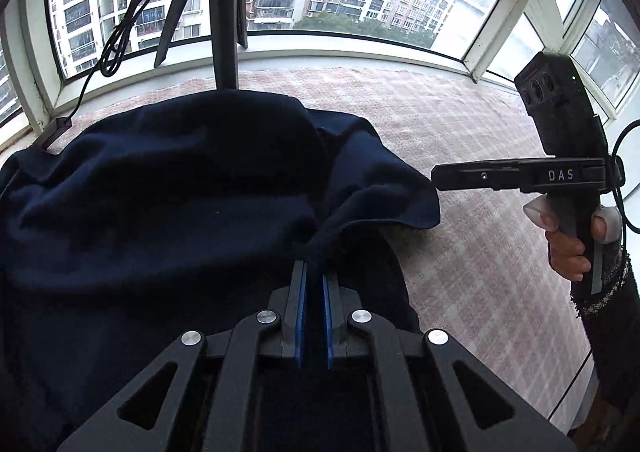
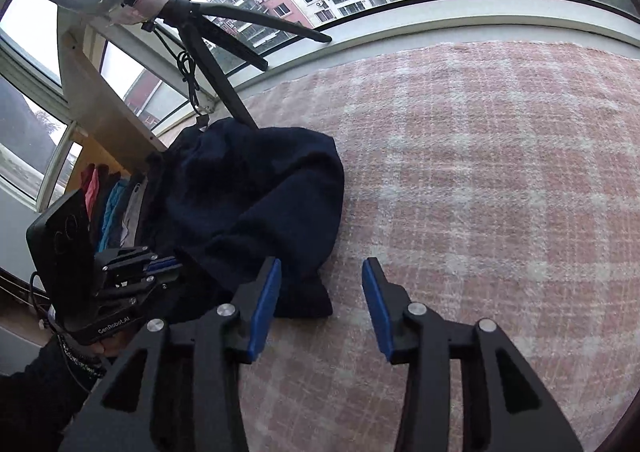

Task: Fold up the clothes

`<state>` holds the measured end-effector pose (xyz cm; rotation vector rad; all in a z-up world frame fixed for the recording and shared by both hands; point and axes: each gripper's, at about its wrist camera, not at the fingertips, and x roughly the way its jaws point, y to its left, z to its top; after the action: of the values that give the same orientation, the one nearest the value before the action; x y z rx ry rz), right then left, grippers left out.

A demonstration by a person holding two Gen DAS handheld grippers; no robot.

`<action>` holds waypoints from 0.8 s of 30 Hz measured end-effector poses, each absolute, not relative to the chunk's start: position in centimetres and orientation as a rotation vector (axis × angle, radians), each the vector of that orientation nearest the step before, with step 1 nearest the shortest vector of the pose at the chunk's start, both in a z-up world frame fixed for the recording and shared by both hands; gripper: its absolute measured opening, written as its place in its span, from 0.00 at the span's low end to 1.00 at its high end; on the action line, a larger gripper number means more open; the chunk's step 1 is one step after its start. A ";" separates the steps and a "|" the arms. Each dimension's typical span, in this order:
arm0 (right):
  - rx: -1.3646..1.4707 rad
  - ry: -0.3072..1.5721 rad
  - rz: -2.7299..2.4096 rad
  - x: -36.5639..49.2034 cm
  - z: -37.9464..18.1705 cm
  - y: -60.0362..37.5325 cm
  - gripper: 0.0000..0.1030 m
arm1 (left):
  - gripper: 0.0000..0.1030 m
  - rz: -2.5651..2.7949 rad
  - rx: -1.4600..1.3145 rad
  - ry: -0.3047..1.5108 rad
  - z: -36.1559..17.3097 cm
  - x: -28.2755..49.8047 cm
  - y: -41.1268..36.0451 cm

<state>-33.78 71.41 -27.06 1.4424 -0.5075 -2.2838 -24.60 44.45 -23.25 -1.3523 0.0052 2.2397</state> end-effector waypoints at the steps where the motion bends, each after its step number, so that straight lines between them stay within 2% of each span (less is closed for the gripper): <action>1: 1.454 -0.480 -2.286 -33.8 -27.5 71.1 0.45 | 0.05 2.238 -1.350 0.009 -23.3 -24.6 44.5; 3: 1.418 -0.492 -2.262 -34.0 -27.7 70.7 0.45 | 0.05 2.240 -1.346 0.002 -23.3 -24.5 44.4; 4: 1.399 -0.499 -2.248 -34.2 -27.9 70.5 0.35 | 0.05 2.239 -1.347 -0.009 -23.3 -24.5 44.3; 6: 1.405 -0.606 -2.157 -34.7 -28.2 70.6 0.02 | 0.05 2.230 -1.344 -0.032 -23.0 -24.3 44.1; 11: 1.214 -0.892 -2.175 -35.5 -23.8 74.9 0.02 | 0.05 2.170 -1.264 -0.081 -21.0 -23.8 46.2; 15: 1.122 -0.957 -2.268 -36.9 -20.3 76.7 0.02 | 0.05 2.020 -1.232 -0.236 -21.1 -24.1 49.8; 16: 1.116 -0.971 -2.273 -37.5 -20.1 76.6 0.02 | 0.08 1.970 -1.245 -0.240 -21.7 -24.2 51.3; 17: 1.153 -0.965 -2.294 -38.0 -20.4 76.5 0.03 | 0.14 1.948 -1.274 -0.198 -22.4 -24.0 52.8; 19: 1.242 -0.944 -2.339 -39.2 -21.2 76.1 0.06 | 0.15 1.926 -1.341 -0.088 -23.8 -23.6 55.6; 21: 1.279 -0.956 -2.365 -39.3 -22.0 76.6 0.09 | 0.15 1.954 -1.306 -0.021 -23.0 -22.6 56.0; 24: 1.256 -0.991 -2.383 -37.2 -22.9 78.4 0.10 | 0.21 2.036 -1.225 0.091 -20.9 -21.2 55.1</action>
<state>-37.15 78.40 -22.85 1.2555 -0.9914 -2.3831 -21.15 55.12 -20.94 -1.2254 0.0909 2.0360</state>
